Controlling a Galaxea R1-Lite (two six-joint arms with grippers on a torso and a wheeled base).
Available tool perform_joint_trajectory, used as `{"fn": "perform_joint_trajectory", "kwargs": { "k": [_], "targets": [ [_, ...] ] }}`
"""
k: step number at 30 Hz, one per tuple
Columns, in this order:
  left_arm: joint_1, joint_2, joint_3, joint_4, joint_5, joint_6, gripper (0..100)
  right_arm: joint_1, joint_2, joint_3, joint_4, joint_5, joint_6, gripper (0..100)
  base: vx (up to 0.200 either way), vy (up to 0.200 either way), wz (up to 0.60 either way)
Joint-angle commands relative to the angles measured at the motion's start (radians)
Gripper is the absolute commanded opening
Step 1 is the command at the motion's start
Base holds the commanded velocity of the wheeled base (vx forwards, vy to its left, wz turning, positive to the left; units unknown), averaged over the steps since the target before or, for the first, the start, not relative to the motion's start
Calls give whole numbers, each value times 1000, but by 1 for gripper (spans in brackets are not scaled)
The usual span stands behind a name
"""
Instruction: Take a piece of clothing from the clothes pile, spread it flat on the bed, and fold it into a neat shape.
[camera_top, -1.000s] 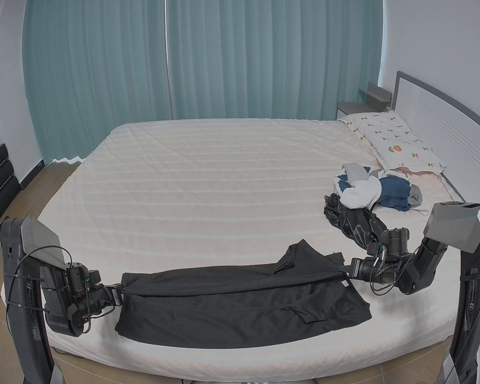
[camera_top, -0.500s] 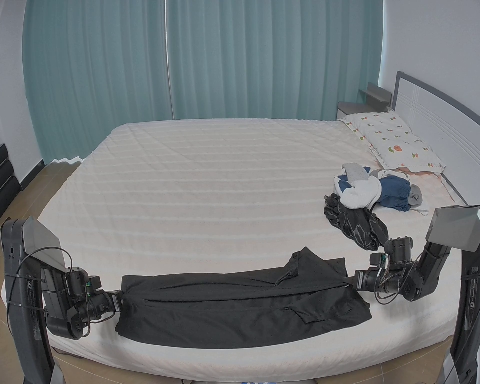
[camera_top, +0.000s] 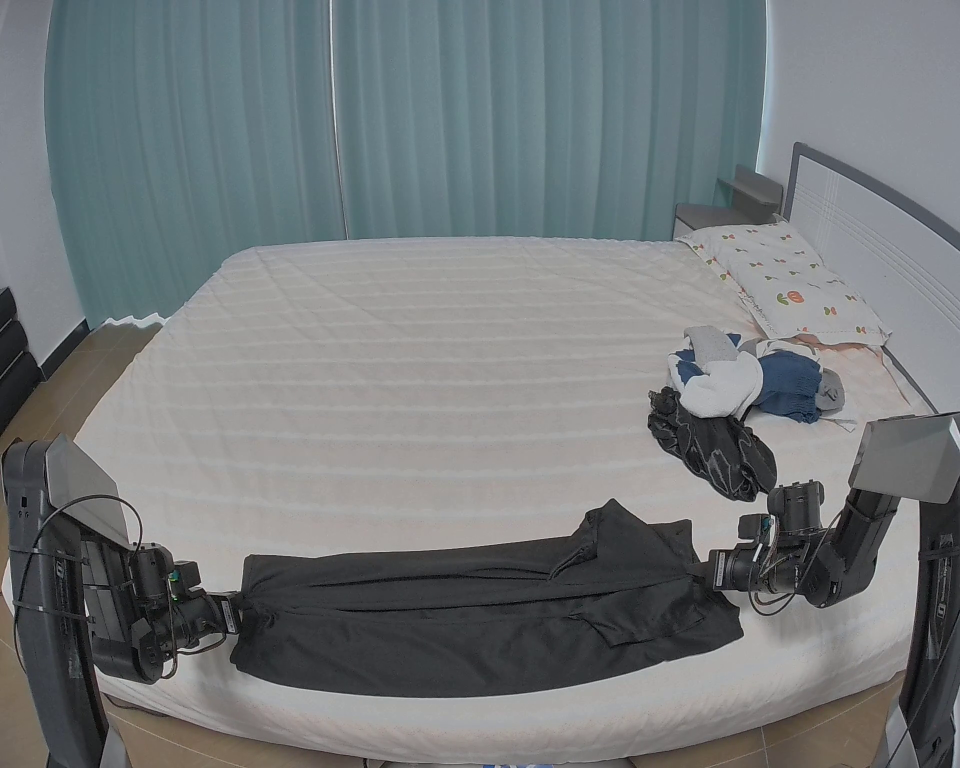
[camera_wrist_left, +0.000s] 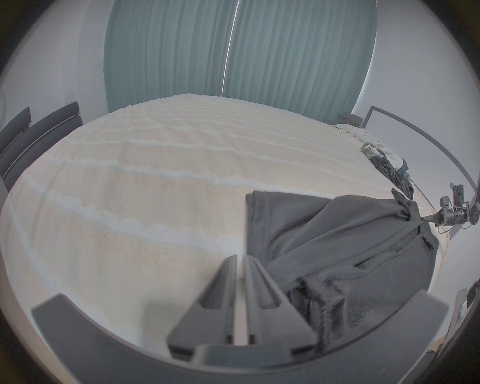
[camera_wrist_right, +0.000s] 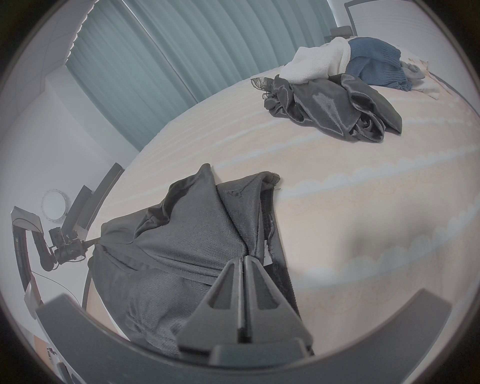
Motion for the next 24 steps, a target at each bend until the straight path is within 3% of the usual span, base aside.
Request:
{"fn": "perform_joint_trajectory", "kwargs": {
  "k": [1,4,5,10,13,17,24],
  "targets": [
    [1,21,0,-17,-1,5,100,1,12,-4,-2,-1,0,0,0,0,0],
    [1,19,-9,-17,1,5,100,2,14,-6,-3,1,3,0,0,0,0],
    [1,18,-12,-17,1,0,100,4,14,-7,-3,-1,9,100,0,0,0],
    [17,-16,-8,-17,2,-20,100,-4,-4,-6,-7,1,16,100,0,0,0],
    [47,-65,-8,-17,1,-80,100,-31,-34,2,-16,2,22,100,0,0,0],
    [96,-117,-11,-17,-13,-167,100,-62,-75,7,-33,2,82,100,0,0,0],
    [172,-151,-18,-17,-102,-215,100,-79,-126,-3,-33,2,195,100,0,0,0]
  ]
}}
